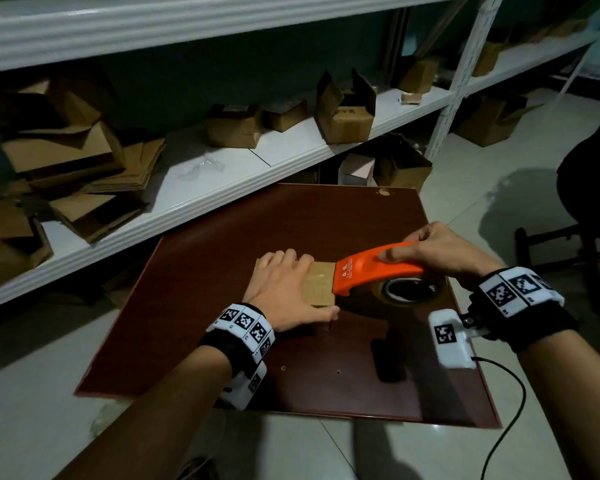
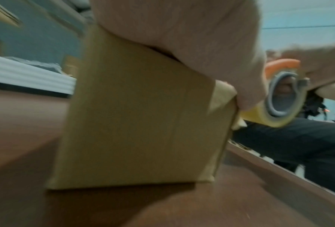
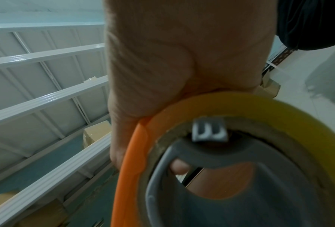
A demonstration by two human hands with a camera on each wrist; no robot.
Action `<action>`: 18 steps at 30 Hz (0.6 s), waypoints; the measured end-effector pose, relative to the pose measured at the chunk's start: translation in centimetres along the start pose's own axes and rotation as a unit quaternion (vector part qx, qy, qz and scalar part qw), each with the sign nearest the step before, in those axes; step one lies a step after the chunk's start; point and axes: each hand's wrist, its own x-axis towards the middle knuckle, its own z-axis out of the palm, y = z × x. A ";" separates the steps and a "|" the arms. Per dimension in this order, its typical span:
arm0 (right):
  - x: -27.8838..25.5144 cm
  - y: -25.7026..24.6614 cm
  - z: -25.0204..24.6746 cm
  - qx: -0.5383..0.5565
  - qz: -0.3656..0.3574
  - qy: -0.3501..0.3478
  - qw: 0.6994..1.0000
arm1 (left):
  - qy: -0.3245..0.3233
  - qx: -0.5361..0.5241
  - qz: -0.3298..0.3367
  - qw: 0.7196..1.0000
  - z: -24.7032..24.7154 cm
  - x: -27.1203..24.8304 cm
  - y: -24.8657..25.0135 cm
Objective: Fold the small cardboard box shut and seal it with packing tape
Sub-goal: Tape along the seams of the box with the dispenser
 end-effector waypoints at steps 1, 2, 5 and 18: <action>0.0 0.0 0.1 0.001 0.000 -0.004 1.000 | 0.004 0.000 -0.002 1.000 0.0 0.0 0.3; 0.0 -0.1 0.2 0.002 -0.001 -0.009 1.000 | 0.004 0.001 -0.003 1.000 -0.1 0.0 0.5; -0.2 -0.5 0.9 0.011 -0.005 -0.037 0.999 | -0.006 0.018 -0.004 1.000 -0.2 0.2 0.8; 0.1 -2.5 4.9 -0.066 0.035 -0.056 0.996 | -0.007 -0.001 -0.008 1.000 0.2 0.0 -1.3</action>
